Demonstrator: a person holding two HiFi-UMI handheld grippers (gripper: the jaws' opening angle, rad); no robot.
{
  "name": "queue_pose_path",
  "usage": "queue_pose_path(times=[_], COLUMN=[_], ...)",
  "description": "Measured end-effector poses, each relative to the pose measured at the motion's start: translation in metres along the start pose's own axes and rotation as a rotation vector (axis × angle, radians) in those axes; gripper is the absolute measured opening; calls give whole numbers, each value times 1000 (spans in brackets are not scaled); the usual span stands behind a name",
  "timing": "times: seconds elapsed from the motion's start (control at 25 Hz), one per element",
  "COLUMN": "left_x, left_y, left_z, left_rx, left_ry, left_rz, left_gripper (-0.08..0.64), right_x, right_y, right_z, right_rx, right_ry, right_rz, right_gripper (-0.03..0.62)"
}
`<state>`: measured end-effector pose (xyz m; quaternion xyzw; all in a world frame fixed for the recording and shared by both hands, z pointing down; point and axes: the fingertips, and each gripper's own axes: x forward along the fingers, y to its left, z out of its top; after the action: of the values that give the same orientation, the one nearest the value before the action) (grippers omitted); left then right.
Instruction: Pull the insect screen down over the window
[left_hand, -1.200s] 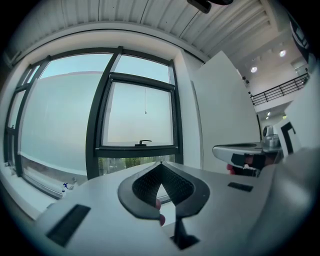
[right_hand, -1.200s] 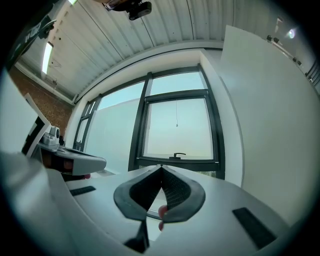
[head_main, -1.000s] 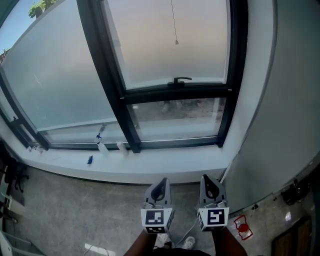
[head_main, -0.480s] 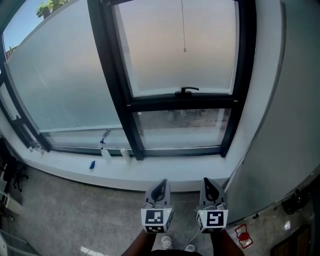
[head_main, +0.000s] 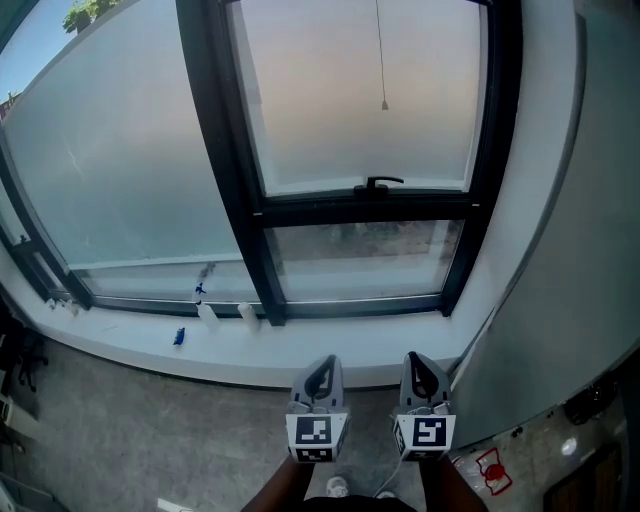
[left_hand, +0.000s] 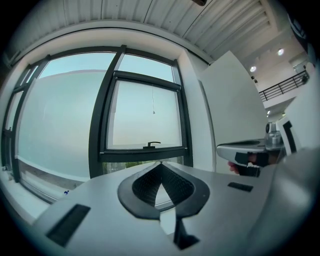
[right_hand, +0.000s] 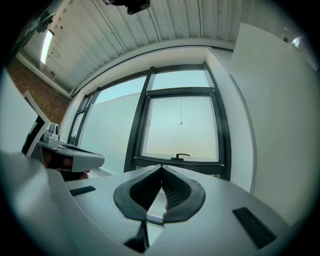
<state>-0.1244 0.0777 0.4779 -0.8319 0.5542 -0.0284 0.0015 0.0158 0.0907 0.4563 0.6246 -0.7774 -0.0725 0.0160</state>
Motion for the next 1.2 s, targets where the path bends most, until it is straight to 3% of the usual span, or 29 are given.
queue_pose_path(times=[0.44, 0.76, 1.2], left_x=[15, 24, 53], left_y=[27, 36, 47], left_z=[-6, -1, -4], left_rx=[-5, -10, 7], left_ry=[2, -10, 13], left_rz=[-35, -35, -29], left_gripper=[3, 3, 3], right_x=[20, 31, 58], right_y=[24, 21, 7], right_z=[-6, -2, -8], right_rx=[3, -21, 22], right_ry=[26, 31, 20], right_rz=[-19, -45, -53], right_gripper=[3, 3, 3])
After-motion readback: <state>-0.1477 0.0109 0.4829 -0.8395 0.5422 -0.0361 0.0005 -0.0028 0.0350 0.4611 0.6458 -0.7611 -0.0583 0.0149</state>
